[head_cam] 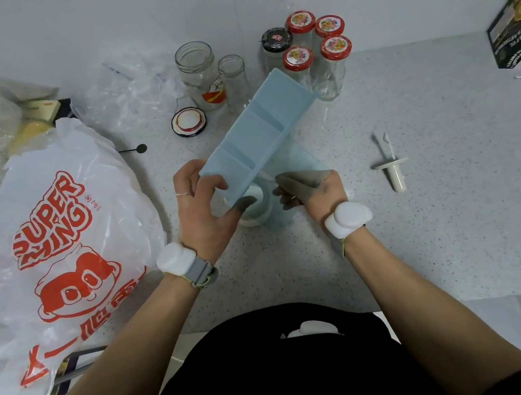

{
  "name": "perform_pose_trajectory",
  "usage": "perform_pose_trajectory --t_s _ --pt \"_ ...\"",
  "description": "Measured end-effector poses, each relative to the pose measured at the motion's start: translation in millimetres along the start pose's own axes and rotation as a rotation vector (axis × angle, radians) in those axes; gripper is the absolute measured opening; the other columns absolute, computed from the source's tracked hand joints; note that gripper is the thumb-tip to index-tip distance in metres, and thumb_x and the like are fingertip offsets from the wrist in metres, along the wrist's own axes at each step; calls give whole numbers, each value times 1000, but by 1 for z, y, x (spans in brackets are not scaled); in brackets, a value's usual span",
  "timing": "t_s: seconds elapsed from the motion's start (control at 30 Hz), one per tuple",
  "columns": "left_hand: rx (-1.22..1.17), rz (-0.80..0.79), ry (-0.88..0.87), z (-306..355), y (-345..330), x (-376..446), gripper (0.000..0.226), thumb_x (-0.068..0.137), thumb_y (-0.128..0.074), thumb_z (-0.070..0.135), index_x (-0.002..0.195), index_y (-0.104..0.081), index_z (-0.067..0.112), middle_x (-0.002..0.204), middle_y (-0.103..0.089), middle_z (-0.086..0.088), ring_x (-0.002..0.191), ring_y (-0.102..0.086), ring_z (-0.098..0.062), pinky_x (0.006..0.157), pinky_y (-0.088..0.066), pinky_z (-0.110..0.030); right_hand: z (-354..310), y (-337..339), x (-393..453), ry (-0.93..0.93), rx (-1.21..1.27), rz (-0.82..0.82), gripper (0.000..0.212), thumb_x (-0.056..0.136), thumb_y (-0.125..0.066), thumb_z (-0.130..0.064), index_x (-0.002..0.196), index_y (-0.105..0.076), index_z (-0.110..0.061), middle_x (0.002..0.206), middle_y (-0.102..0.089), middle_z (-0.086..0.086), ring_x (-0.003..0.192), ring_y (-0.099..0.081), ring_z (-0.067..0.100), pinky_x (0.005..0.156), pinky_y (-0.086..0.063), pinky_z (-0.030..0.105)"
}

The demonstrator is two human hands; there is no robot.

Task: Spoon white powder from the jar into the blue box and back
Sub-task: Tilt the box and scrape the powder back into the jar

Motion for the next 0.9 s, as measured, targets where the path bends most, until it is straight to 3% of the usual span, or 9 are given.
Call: perform_pose_trajectory --t_s 0.07,0.23,0.4,0.6,0.7,0.9 --pt "1 7 9 1 -1 0 44 71 -81 37 95 -49 18 123 -43 -20 115 -41 -10 79 -55 -48 -1 -4 0 19 -52 -29 11 86 -65 -5 95 -72 -4 80 -72 18 62 -66 25 60 -57 32" --pt "-19 18 6 1 -1 1 44 69 -82 32 93 -49 16 122 -43 -23 117 -36 11 78 -56 -45 -2 -2 -5 12 -139 -15 8 86 -66 -7 88 -73 -5 70 -69 18 50 -58 19 49 -52 27" --pt "-47 17 12 1 -2 -1 48 67 -88 20 93 -48 16 120 -44 -23 117 -35 13 79 -56 -45 -4 -1 -4 2 -29 17 9 85 -66 -4 90 -73 -5 72 -71 16 55 -62 22 51 -54 30" --pt "-48 24 -4 3 -4 2 47 67 -88 21 92 -48 16 120 -44 -24 116 -35 16 77 -57 -40 -2 -2 -4 4 -135 17 9 85 -67 -8 89 -73 -3 72 -70 19 50 -61 19 50 -52 28" --pt "-37 33 6 -1 -4 1 46 69 -86 28 92 -48 16 121 -43 -22 116 -36 14 78 -57 -43 -4 3 -6 -28 -118 50 9 85 -66 -4 87 -73 2 66 -67 17 44 -55 16 45 -49 25" --pt "-19 46 18 -5 -5 -2 45 71 -81 39 94 -49 18 122 -43 -20 118 -37 2 79 -55 -50 -5 -5 -6 4 -85 23 12 86 -65 -4 95 -71 1 73 -71 15 54 -62 17 49 -53 26"
Point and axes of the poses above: each hand's wrist, its own x-axis towards the middle knuckle, its own y-axis out of the back of the hand, z = x × y, the point moved 2 cm from there along x, towards the middle knuckle
